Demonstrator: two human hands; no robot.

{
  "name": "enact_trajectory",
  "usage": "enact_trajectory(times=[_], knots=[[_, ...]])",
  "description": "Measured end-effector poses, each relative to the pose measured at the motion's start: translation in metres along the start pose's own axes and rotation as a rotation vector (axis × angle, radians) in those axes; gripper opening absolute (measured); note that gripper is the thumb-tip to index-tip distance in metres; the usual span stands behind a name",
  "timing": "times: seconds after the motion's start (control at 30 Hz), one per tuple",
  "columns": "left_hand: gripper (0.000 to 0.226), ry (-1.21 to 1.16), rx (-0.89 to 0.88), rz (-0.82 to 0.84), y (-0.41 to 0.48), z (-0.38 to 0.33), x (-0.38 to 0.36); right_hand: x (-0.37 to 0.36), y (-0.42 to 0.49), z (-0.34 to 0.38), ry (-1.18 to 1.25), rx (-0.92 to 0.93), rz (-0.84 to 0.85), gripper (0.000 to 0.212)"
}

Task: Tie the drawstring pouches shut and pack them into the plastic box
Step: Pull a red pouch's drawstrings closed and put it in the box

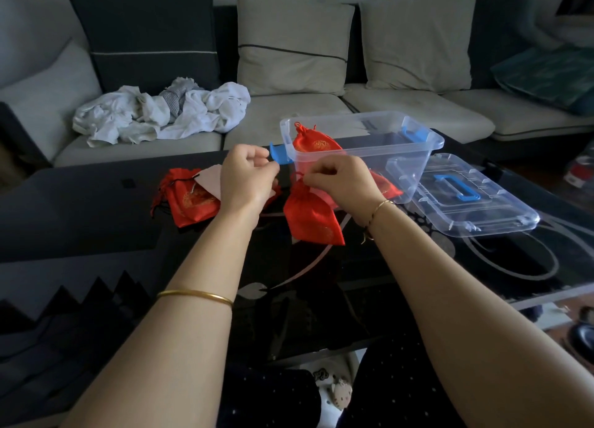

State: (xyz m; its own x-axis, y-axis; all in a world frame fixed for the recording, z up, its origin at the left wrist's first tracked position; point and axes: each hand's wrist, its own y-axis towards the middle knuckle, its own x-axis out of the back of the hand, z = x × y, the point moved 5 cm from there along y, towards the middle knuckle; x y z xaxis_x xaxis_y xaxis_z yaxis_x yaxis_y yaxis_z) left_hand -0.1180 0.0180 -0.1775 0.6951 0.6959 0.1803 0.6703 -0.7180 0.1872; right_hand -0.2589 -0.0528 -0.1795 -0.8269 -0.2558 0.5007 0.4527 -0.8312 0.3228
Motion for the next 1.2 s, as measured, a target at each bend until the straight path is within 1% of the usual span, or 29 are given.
enact_trajectory(times=[0.07,0.13,0.2,0.23,0.3,0.4,0.47,0.53,0.6,0.67,0.73,0.77,0.83,0.93,1.03,1.07,1.13,1.17,1.2], knots=[[0.017,0.064,-0.131,0.029,-0.004,-0.010,0.000,0.002,0.001,-0.009,0.093,-0.102,-0.022,0.009],[0.017,0.208,-0.303,0.108,-0.011,-0.020,-0.007,0.003,0.001,-0.012,0.148,-0.144,-0.028,0.010],[0.011,0.334,-0.456,0.129,-0.016,-0.025,-0.014,0.002,0.001,-0.011,0.174,-0.162,-0.021,0.013],[0.009,0.382,-0.505,0.123,-0.017,-0.026,-0.016,0.002,0.001,-0.011,0.187,-0.167,-0.013,0.016],[0.010,0.454,-0.537,0.104,-0.017,-0.024,-0.019,0.001,0.001,-0.011,0.239,-0.179,0.005,0.017],[0.013,0.493,-0.537,0.097,-0.016,-0.020,-0.020,-0.002,0.000,-0.012,0.342,-0.206,0.055,0.016],[0.014,0.501,-0.533,0.109,-0.015,-0.018,-0.020,-0.005,0.000,-0.013,0.437,-0.212,0.104,0.017],[0.013,0.507,-0.532,0.132,-0.015,-0.018,-0.022,-0.007,0.000,-0.014,0.483,-0.204,0.151,0.016],[0.008,0.517,-0.538,0.143,-0.015,-0.017,-0.023,-0.007,-0.001,-0.015,0.467,-0.191,0.184,0.016],[0.001,0.530,-0.528,0.131,-0.014,-0.017,-0.022,-0.003,0.001,-0.015,0.390,-0.177,0.153,0.019],[0.006,0.547,-0.485,0.097,-0.009,-0.014,-0.018,0.007,0.002,-0.017,0.255,-0.154,0.071,0.023],[0.008,0.559,-0.465,0.080,-0.006,-0.013,-0.016,0.012,0.003,-0.020,0.227,-0.154,0.034,0.022],[0.009,0.571,-0.458,0.074,-0.005,-0.012,-0.015,0.018,0.004,-0.026,0.245,-0.177,-0.008,0.020],[0.010,0.540,-0.467,0.121,-0.009,-0.015,-0.023,0.018,0.004,-0.034,0.229,-0.212,-0.043,0.023],[0.010,0.501,-0.385,0.191,-0.010,-0.010,-0.028,0.011,-0.001,-0.043,0.211,-0.255,0.008,0.018],[0.010,0.502,-0.355,0.189,-0.009,-0.008,-0.027,0.009,-0.003,-0.045,0.224,-0.275,0.042,0.015],[0.009,0.505,-0.328,0.149,-0.005,-0.006,-0.024,0.010,-0.006,-0.047,0.259,-0.278,0.074,0.022],[0.009,0.497,-0.317,0.129,-0.004,-0.006,-0.023,0.014,-0.007,-0.047,0.237,-0.249,0.070,0.025],[0.009,0.482,-0.302,0.114,-0.003,-0.006,-0.023,0.018,-0.008,-0.045,0.189,-0.207,0.066,0.022]])
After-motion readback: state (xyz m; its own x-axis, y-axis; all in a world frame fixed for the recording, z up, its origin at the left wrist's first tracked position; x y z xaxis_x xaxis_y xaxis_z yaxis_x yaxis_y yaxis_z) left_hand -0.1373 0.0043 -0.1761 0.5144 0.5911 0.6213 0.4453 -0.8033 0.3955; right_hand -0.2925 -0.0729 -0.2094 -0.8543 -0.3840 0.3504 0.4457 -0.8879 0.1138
